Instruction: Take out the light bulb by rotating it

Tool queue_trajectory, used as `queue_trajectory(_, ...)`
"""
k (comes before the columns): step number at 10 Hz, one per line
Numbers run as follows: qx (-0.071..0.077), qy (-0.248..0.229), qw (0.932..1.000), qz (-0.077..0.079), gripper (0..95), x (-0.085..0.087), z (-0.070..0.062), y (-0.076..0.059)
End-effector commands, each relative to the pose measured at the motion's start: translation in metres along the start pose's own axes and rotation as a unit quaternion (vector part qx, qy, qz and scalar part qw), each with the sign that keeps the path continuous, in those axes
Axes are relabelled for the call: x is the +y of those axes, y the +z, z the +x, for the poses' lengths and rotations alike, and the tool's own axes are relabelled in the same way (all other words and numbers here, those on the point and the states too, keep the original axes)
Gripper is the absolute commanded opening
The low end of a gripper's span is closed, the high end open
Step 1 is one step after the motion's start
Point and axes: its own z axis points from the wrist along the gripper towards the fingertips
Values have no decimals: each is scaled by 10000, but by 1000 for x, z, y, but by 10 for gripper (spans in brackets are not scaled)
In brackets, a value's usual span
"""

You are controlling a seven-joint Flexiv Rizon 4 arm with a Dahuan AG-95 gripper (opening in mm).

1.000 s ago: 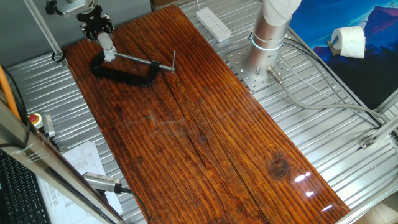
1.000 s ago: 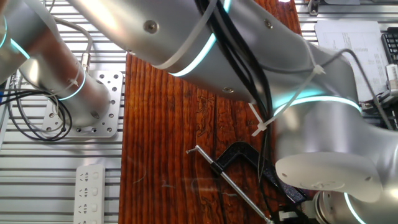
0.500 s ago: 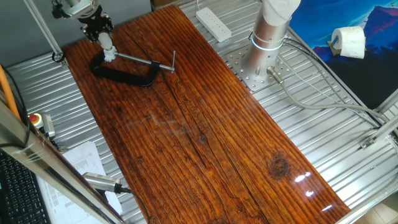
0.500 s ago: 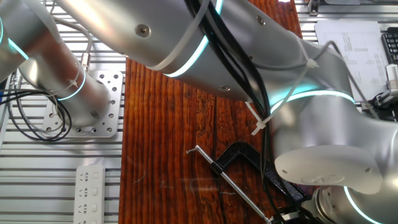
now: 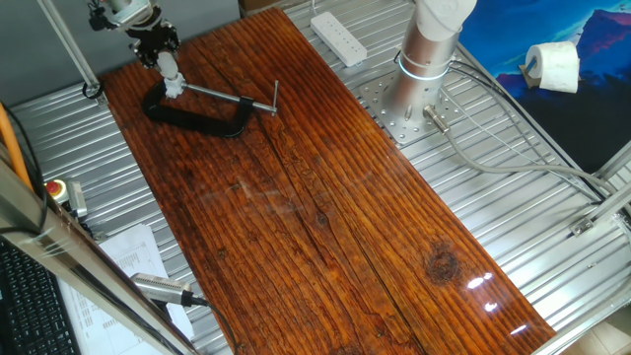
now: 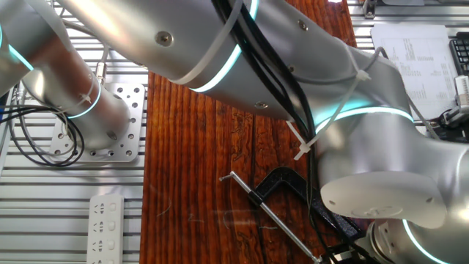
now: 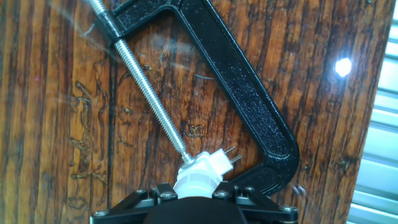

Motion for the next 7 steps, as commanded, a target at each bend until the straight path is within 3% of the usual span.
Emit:
queue_trajectory(1,-13,9,10000,9,0,-1,0,-1)
queue_trajectory(7,-21,47,10000,34,0,0,0,-7)
